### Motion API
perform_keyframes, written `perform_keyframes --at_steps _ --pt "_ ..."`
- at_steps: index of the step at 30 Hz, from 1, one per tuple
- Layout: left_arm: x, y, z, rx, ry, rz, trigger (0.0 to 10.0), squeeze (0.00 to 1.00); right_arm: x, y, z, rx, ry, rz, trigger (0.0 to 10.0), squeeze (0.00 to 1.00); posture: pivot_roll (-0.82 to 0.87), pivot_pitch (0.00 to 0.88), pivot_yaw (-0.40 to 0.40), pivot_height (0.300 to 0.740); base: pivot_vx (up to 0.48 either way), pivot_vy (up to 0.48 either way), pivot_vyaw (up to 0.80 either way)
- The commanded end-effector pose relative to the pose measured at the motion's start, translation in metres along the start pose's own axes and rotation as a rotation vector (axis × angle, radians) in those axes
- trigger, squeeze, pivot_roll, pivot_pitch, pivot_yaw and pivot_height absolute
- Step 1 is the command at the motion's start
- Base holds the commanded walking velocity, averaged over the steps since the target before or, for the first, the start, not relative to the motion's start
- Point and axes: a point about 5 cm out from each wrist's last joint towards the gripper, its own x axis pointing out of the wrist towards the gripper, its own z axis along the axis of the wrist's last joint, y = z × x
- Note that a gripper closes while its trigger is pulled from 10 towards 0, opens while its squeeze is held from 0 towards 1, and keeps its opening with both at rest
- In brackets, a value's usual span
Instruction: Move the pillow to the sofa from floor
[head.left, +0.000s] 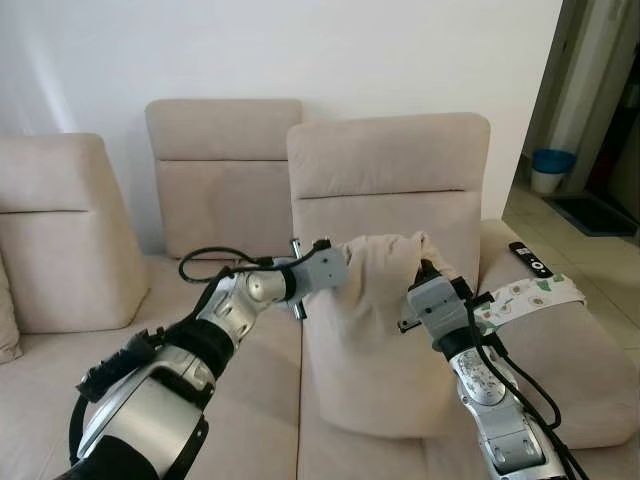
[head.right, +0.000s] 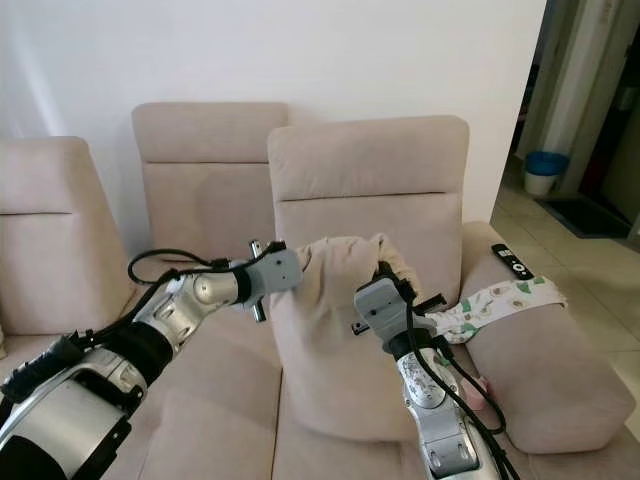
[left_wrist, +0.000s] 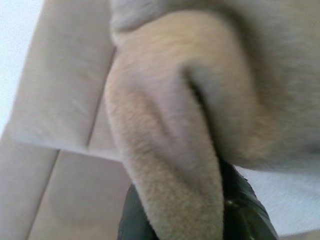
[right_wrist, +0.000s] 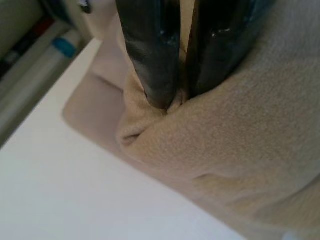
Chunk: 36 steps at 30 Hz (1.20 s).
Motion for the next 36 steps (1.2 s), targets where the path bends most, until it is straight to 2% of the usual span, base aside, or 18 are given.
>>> perform_keyframes --at_steps 1,8,14,16,21,23,31,36 --pt "0.002 0.014 0.028 0.059 -0.084 0.036 10.0 0.00 0.004 0.023 0.010 0.031 -0.032 0.125 10.0 0.00 -0.17 0.000 0.065 0.740 0.000 0.000 0.00" --pt "0.001 0.009 0.018 0.078 -0.025 -0.024 10.0 0.00 -0.004 0.033 -0.001 0.060 0.037 0.189 10.0 0.00 -0.17 0.000 0.065 0.740 0.000 0.000 0.00" --pt "-0.002 0.009 0.016 0.097 -0.010 -0.063 10.0 0.00 -0.004 0.031 0.002 0.074 0.035 0.186 10.0 0.00 -0.17 0.000 0.067 0.740 0.000 0.000 0.00" --pt "-0.007 0.021 0.019 0.124 0.001 -0.046 10.0 0.00 -0.001 0.025 0.009 0.098 0.016 0.167 10.0 0.00 -0.17 0.000 0.068 0.740 0.000 0.000 0.00" --pt "-0.011 0.033 0.023 0.147 0.009 -0.025 10.0 0.00 0.003 0.019 0.014 0.114 0.002 0.154 10.0 0.00 -0.17 0.000 0.069 0.740 0.000 0.000 0.00" --pt "-0.014 0.043 0.024 0.169 0.025 -0.005 10.0 0.00 0.005 0.015 0.018 0.128 -0.007 0.146 10.0 0.00 -0.17 0.000 0.072 0.740 0.000 0.000 0.00" --pt "-0.020 0.049 0.020 0.214 0.081 -0.042 10.0 0.00 0.007 0.010 0.022 0.183 0.006 0.166 10.0 0.00 -0.18 0.000 0.075 0.740 0.000 0.000 0.00" --pt "-0.020 0.049 0.020 0.214 0.081 -0.042 10.0 0.00 0.007 0.010 0.022 0.183 0.006 0.166 10.0 0.00 -0.18 0.000 0.075 0.740 0.000 0.000 0.00"
